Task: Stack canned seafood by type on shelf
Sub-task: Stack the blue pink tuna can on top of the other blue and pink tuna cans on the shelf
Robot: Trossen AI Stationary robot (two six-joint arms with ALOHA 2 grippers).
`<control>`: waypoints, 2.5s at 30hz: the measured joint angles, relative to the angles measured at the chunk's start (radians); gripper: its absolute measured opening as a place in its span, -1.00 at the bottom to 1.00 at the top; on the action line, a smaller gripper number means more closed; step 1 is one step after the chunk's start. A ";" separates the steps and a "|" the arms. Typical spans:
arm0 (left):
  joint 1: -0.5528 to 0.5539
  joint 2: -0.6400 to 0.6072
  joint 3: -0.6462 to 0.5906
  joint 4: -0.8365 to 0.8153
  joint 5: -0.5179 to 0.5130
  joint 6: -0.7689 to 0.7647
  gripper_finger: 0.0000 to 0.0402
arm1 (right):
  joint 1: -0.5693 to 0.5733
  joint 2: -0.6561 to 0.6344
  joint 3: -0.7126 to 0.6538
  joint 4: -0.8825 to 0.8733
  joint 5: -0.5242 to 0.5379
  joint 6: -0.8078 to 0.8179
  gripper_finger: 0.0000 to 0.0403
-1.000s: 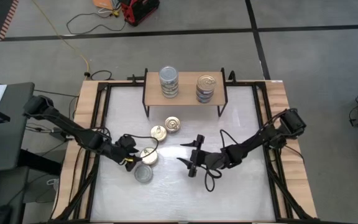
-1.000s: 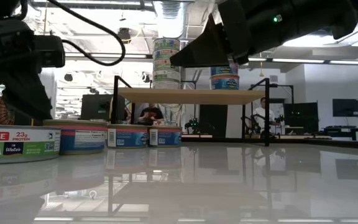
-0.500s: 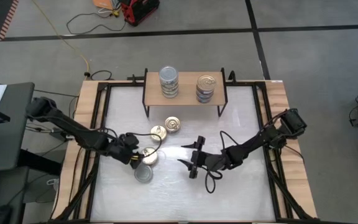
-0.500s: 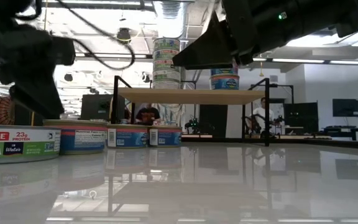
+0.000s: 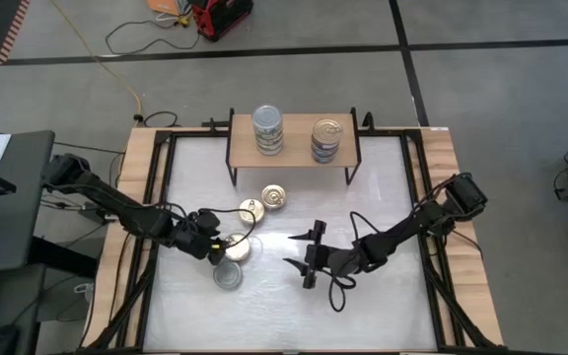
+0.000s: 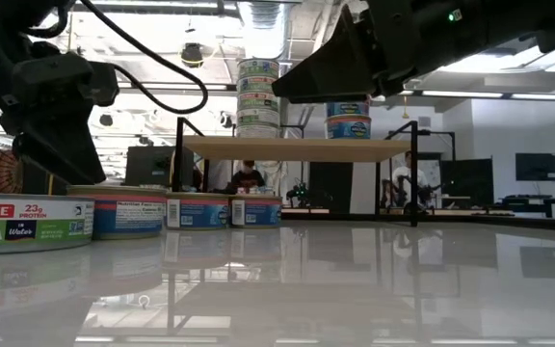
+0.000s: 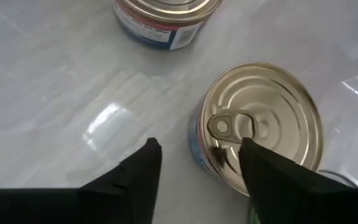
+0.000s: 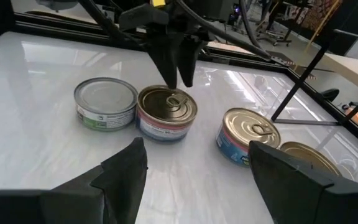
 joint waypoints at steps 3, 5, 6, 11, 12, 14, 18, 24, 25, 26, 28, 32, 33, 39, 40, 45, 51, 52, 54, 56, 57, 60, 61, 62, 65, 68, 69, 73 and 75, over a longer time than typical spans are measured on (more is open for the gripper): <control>0.001 0.024 0.000 0.004 0.004 -0.019 -0.19 | -0.001 0.000 0.000 0.000 0.000 0.001 0.52; 0.004 0.050 0.001 0.022 0.008 -0.034 -0.33 | -0.001 0.000 0.000 0.000 0.000 0.003 0.52; 0.009 0.065 0.002 0.035 0.011 -0.035 -0.40 | -0.001 0.000 0.000 0.000 0.000 0.003 0.52; 0.041 0.126 0.004 0.110 0.056 0.004 -0.66 | 0.000 0.000 0.000 0.000 0.000 0.003 0.52; 0.047 0.129 0.004 0.118 0.062 0.016 -0.70 | 0.000 0.000 0.000 0.000 0.000 0.003 0.52; 0.057 0.133 0.004 0.123 0.072 0.038 -0.78 | 0.000 0.000 0.000 0.000 0.000 0.003 0.52; 0.075 0.135 0.004 0.122 0.086 0.078 -0.96 | 0.001 0.000 0.000 -0.003 0.000 0.003 0.52; 0.077 0.136 -0.011 0.114 0.088 0.094 -1.00 | 0.009 0.000 0.000 -0.012 -0.001 0.003 0.52; 0.078 0.136 -0.013 0.107 0.089 0.090 -1.00 | 0.009 0.000 0.000 -0.012 -0.001 0.003 0.52; 0.078 0.137 -0.016 0.098 0.089 0.084 -1.00 | 0.009 0.000 0.000 -0.012 -0.001 0.003 0.52; 0.078 0.137 -0.021 0.096 0.089 0.076 -1.00 | 0.009 0.000 0.000 -0.012 -0.001 0.003 0.52; 0.078 0.137 -0.022 0.067 0.076 0.075 -1.00 | 0.008 0.000 0.000 -0.012 -0.001 0.003 0.52; 0.078 0.137 -0.022 0.056 0.070 0.073 -1.00 | 0.008 0.000 0.000 -0.012 -0.001 0.003 0.52; 0.090 0.139 -0.025 0.025 0.081 0.071 -1.00 | 0.008 0.000 0.000 -0.012 -0.001 0.003 0.52; 0.093 0.139 -0.027 0.022 0.068 0.073 -1.00 | 0.008 0.000 0.000 -0.014 -0.001 0.003 0.52; 0.099 0.136 -0.029 0.009 0.040 0.074 -1.00 | 0.008 0.000 0.000 -0.035 -0.002 0.011 0.52; 0.100 0.056 0.006 -0.067 0.025 0.102 -1.00 | 0.008 0.000 0.000 -0.034 -0.002 0.014 0.52; 0.100 0.036 0.019 -0.093 0.024 0.114 -1.00 | 0.008 0.000 0.000 -0.034 -0.002 0.014 0.52; 0.100 0.006 0.045 -0.129 0.019 0.148 -0.97 | 0.007 0.000 0.000 -0.034 -0.002 0.014 0.52; 0.100 -0.015 0.073 -0.188 0.014 0.184 -0.90 | 0.007 0.000 0.000 -0.035 -0.002 0.013 0.52; 0.100 -0.023 0.091 -0.224 0.013 0.203 -0.86 | 0.006 0.000 0.000 -0.034 -0.002 0.013 0.52; 0.100 -0.030 0.159 -0.310 0.002 0.303 -0.69 | 0.006 0.000 0.000 -0.035 -0.002 0.013 0.52; 0.100 -0.029 0.184 -0.330 0.001 0.356 -0.63 | 0.006 0.000 0.000 -0.036 -0.002 0.013 0.52; 0.097 -0.026 0.209 -0.346 0.001 0.415 -0.57 | 0.006 0.000 0.000 -0.037 -0.002 0.013 0.52; 0.089 -0.005 0.284 -0.385 0.001 0.602 -0.35 | 0.006 0.000 0.000 -0.069 -0.002 0.011 0.52; 0.088 0.034 0.367 -0.444 0.003 0.769 -0.15 | 0.006 0.000 0.000 -0.112 -0.003 0.011 0.52; 0.088 0.050 0.397 -0.469 0.013 0.827 -0.09 | 0.006 0.000 0.000 -0.127 -0.003 0.013 0.52; 0.088 0.138 0.503 -0.593 0.095 1.072 0.13 | 0.014 0.000 0.000 -0.166 -0.002 0.092 0.52; 0.081 0.182 0.533 -0.640 0.153 1.211 0.20 | 0.018 0.000 0.000 -0.166 -0.002 0.139 0.52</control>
